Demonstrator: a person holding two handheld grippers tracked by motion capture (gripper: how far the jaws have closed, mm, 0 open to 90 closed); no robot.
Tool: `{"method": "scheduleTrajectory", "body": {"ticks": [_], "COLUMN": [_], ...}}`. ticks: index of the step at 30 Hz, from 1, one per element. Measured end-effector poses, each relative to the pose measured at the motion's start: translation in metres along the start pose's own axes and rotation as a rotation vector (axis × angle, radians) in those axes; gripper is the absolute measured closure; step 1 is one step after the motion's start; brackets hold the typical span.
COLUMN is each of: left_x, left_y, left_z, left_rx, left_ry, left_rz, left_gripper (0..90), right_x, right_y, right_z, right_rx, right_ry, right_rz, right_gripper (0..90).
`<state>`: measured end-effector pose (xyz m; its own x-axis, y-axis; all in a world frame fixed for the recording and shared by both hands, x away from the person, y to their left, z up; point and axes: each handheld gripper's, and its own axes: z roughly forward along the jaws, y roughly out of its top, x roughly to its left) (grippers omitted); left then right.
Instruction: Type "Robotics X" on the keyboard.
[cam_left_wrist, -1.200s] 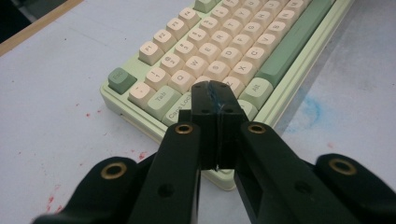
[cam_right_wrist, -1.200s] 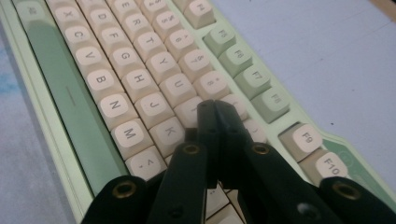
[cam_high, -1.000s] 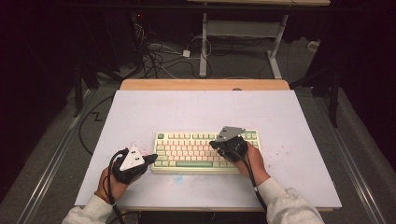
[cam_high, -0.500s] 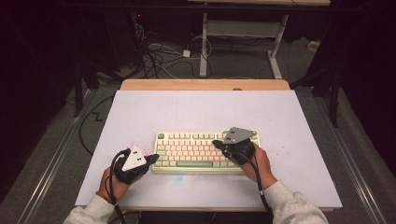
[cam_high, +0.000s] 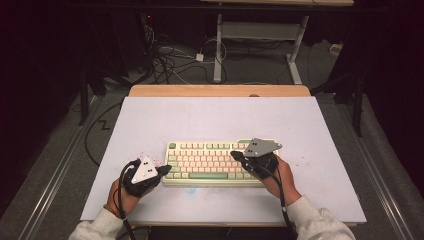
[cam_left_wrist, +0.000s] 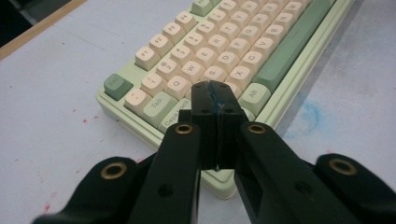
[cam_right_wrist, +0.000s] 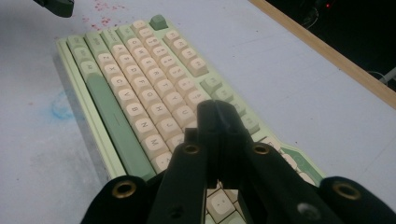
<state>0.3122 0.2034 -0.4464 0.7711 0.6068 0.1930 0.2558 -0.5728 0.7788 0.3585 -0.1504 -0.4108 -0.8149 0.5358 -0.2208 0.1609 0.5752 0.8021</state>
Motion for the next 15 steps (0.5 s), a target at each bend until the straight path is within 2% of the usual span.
{"method": "scheduleTrajectory", "body": {"ticks": [15], "left_x": [-0.001], "left_y": [0.016], "left_z": [0.008], "left_rx": [-0.017], "left_ry": [-0.013], "left_rz": [0.017], "left_gripper": [87.3], "right_x": [-0.001], "right_y": [-0.008], "right_z": [-0.018], "right_rx": [-0.040], "right_ry": [-0.008], "right_rz": [0.004], "right_gripper": [89.3]}}
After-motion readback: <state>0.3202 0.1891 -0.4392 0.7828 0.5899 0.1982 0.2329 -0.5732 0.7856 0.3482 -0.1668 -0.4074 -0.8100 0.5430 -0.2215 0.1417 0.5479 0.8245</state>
